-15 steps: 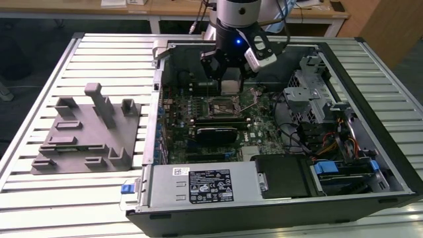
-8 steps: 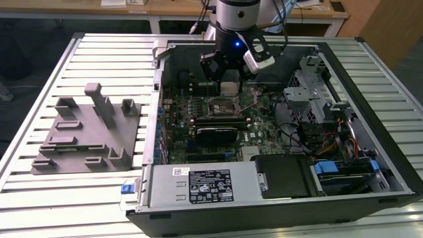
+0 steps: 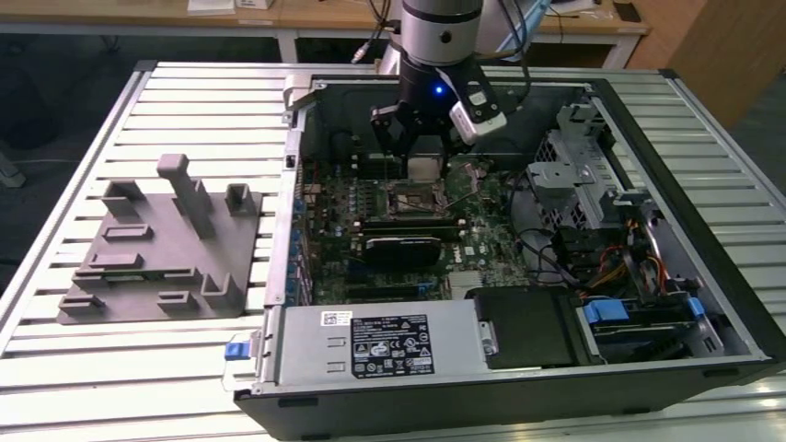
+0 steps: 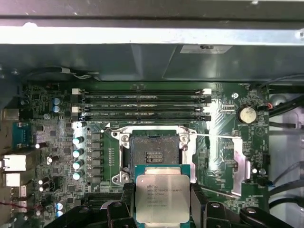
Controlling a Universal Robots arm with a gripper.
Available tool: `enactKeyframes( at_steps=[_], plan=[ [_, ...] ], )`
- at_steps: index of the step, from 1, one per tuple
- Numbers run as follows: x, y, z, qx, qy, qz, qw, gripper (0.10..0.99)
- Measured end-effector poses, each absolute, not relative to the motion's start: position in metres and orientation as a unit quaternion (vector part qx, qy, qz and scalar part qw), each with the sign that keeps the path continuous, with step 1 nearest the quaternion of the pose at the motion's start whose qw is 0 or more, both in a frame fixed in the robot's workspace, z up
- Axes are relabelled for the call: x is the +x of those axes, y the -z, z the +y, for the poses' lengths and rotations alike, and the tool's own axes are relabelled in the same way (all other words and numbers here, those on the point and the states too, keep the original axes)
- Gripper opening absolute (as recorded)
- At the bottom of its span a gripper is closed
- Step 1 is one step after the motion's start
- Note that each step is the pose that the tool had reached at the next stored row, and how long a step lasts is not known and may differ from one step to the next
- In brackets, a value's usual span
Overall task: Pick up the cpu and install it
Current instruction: 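Pick up the cpu and move it towards the insertion slot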
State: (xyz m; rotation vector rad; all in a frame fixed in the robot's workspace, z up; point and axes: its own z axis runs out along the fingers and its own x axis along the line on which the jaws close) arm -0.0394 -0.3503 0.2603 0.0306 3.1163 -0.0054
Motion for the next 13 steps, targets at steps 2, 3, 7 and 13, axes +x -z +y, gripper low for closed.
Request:
enactKeyframes(
  at_steps=[2, 3, 7, 13],
  plan=[
    [-0.039, -0.257, -0.350, 0.010, 0.002, 1.000, 0.011, 0.541],
    [-0.039, -0.255, -0.350, 0.009, 0.002, 1.000, 0.011, 0.541],
    [-0.039, -0.250, -0.349, 0.000, 0.002, 1.000, 0.011, 0.541],
    [-0.039, -0.245, -0.349, -0.009, 0.002, 1.000, 0.011, 0.541]
  ],
)
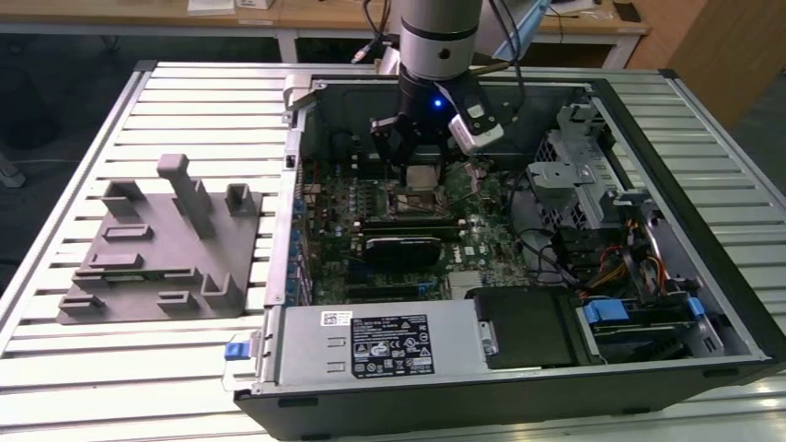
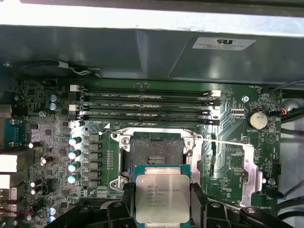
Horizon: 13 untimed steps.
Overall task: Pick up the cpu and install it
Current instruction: 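Pick up the cpu and move it towards the insertion slot, then place the cpu into insertion slot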
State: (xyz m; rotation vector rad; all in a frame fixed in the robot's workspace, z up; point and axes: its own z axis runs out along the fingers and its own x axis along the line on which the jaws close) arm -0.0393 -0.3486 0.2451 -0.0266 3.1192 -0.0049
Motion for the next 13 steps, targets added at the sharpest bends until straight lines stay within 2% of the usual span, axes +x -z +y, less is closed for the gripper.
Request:
enactKeyframes(
  at_steps=[13],
  plan=[
    [-0.0393, -0.2444, -0.3486, -0.009, 0.002, 1.000, 0.011, 0.541]
  ],
)
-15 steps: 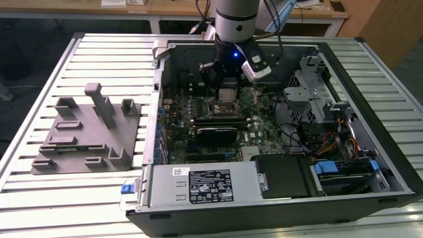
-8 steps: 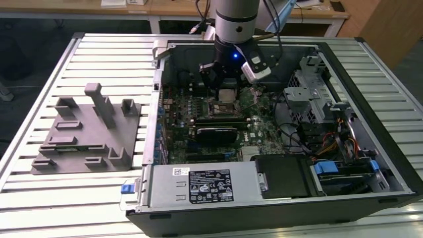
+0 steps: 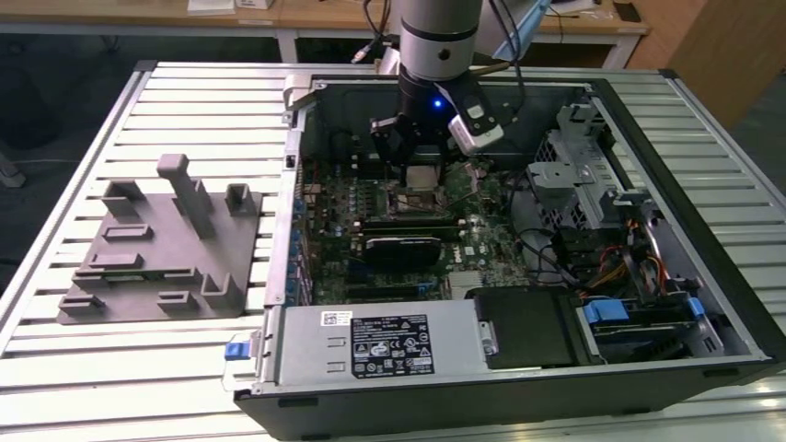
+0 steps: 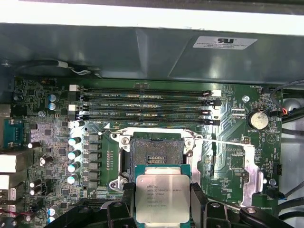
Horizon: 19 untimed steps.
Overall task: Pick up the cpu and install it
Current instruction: 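Place the cpu into insertion slot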
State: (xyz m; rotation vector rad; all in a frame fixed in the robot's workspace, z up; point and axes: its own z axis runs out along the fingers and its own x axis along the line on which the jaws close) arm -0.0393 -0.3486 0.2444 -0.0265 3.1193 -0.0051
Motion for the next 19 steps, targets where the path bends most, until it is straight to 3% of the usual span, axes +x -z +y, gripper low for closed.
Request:
enactKeyframes(
  at_steps=[19],
  plan=[
    [-0.0393, -0.2444, -0.3486, 0.085, 0.003, 0.996, 0.011, 0.541]
  ],
)
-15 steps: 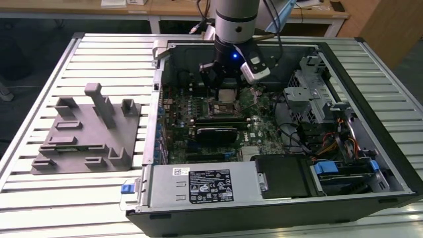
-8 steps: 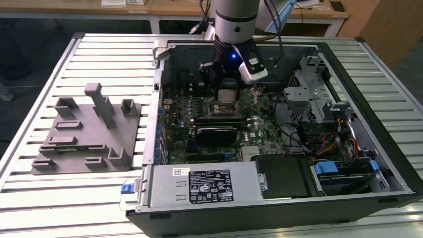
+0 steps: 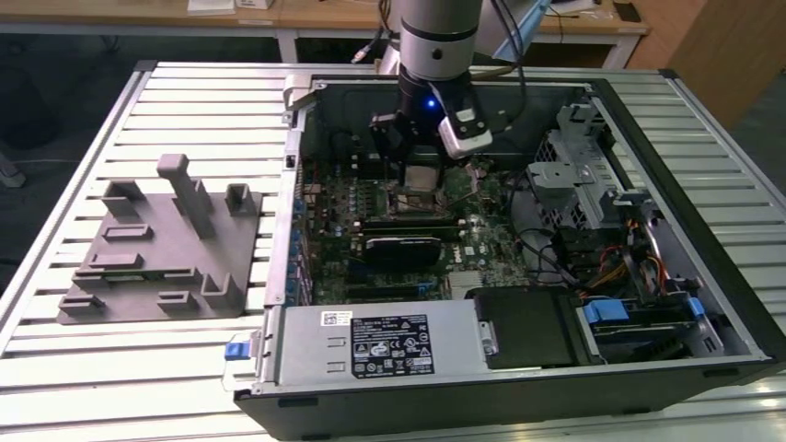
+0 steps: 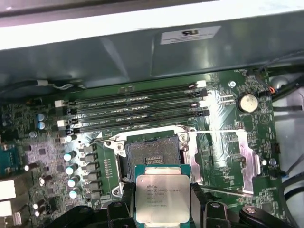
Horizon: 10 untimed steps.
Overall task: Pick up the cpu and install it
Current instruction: 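Place the cpu into insertion slot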
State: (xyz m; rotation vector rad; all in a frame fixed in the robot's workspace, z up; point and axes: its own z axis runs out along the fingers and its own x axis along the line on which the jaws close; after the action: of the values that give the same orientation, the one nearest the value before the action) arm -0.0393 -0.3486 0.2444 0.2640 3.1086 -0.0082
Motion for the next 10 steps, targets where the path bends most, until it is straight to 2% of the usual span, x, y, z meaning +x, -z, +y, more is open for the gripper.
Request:
enactKeyframes(
  at_steps=[10],
  plan=[
    [-0.0393, -0.2443, -0.3486, 0.144, 0.003, 0.990, 0.011, 0.541]
  ],
)
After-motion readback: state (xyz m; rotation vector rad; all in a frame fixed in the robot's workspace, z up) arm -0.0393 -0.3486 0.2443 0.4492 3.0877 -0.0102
